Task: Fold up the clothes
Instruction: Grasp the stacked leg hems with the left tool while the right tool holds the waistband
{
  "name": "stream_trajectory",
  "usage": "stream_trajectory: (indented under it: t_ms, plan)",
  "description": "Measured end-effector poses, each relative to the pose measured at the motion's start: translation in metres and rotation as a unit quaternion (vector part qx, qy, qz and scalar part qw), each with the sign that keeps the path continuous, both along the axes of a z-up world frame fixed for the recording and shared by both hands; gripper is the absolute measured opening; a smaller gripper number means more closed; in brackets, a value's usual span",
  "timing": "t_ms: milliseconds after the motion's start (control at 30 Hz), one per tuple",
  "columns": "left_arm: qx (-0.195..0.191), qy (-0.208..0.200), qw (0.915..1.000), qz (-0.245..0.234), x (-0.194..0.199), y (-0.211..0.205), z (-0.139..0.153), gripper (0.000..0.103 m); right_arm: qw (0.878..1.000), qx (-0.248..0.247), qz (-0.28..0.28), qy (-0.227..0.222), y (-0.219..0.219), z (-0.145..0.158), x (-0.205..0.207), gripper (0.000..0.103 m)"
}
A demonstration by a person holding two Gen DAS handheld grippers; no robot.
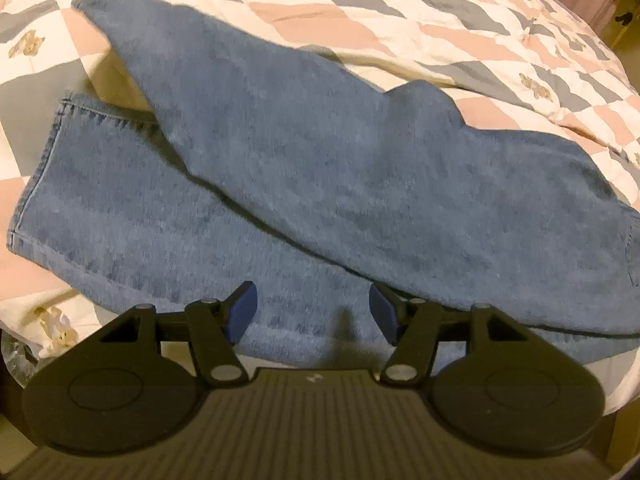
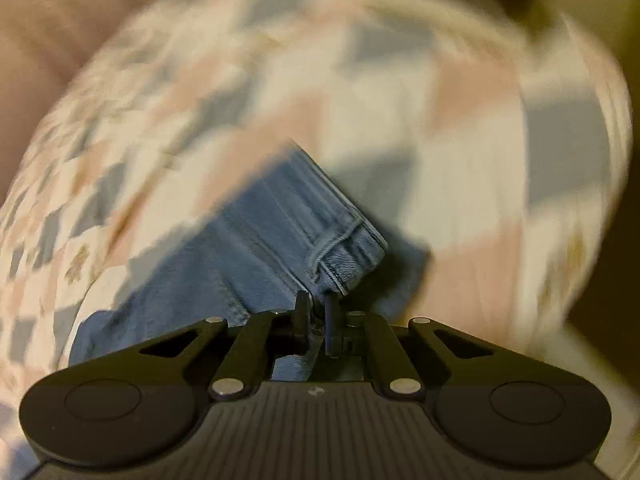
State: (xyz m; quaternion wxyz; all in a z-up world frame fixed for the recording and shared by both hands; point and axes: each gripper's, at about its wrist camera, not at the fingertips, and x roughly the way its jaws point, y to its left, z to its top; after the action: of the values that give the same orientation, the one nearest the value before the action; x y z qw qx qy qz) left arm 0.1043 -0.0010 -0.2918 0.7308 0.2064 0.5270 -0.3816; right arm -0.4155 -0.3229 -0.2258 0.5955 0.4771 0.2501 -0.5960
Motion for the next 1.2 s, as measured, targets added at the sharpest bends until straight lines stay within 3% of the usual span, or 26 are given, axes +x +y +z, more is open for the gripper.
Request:
stream_trajectory:
  t_ms: [100, 167, 300, 333, 400, 500, 633, 733, 800, 933, 967, 1033, 1067, 1200]
  plan:
    - [-0.007, -0.002, 1.0000, -0.005, -0.002, -0.001, 0.003, 0.058, 0.995, -0.067, 0.067, 0.038, 0.007, 0.026, 0.017, 0.005]
    - [-0.007, -0.002, 1.0000, -0.006, -0.004, -0.001, 0.003, 0.058, 0.996, -0.032, 0.057, 0.054, 0.004, 0.013, 0.006, 0.004]
    - [-0.005, 0.009, 0.9998, 0.015, -0.003, 0.005, -0.001, 0.058, 0.996, 0.060, -0.024, 0.061, -0.003, -0.055, -0.034, 0.000]
    - [-0.007, 0.012, 0.9996, 0.024, 0.000, 0.007, -0.001, 0.058, 0.996, 0.070, -0.049, 0.034, 0.000, -0.063, -0.044, 0.001]
    - [-0.018, 0.015, 0.9983, 0.054, 0.012, 0.015, 0.000, 0.061, 0.987, 0.084, -0.116, -0.067, 0.006, -0.075, -0.066, 0.009]
    - [-0.047, 0.025, 0.9903, 0.128, 0.043, 0.030, -0.002, 0.064, 0.979, 0.066, -0.146, -0.128, 0.017, -0.076, -0.078, 0.020]
    - [-0.097, 0.035, 0.9610, 0.257, 0.098, 0.048, -0.011, 0.064, 0.973, 0.053, -0.167, -0.148, 0.030, -0.078, -0.083, 0.025]
    - [-0.142, 0.040, 0.9276, 0.343, 0.138, 0.059, -0.022, 0.064, 0.967, 0.042, -0.188, -0.168, 0.034, -0.080, -0.084, 0.033]
    - [-0.160, 0.043, 0.9093, 0.382, 0.161, 0.061, -0.031, 0.064, 0.963, 0.035, -0.200, -0.179, 0.035, -0.082, -0.085, 0.037]
    - [-0.185, 0.044, 0.8882, 0.418, 0.186, 0.061, -0.044, 0.063, 0.956, 0.021, -0.218, -0.194, 0.037, -0.084, -0.083, 0.039]
    - [-0.195, 0.044, 0.8856, 0.419, 0.190, 0.060, -0.044, 0.062, 0.955, 0.017, -0.221, -0.197, 0.038, -0.084, -0.083, 0.040]
    - [-0.219, 0.045, 0.8827, 0.414, 0.196, 0.057, -0.042, 0.040, 0.951, 0.008, -0.227, -0.208, 0.041, -0.085, -0.084, 0.042]
    - [-0.232, 0.050, 0.8834, 0.404, 0.198, 0.054, -0.040, 0.035, 0.950, 0.004, -0.230, -0.213, 0.043, -0.085, -0.085, 0.043]
    - [-0.214, 0.048, 0.8992, 0.379, 0.205, 0.041, -0.041, 0.032, 0.944, -0.007, -0.238, -0.229, 0.053, -0.085, -0.088, 0.046]
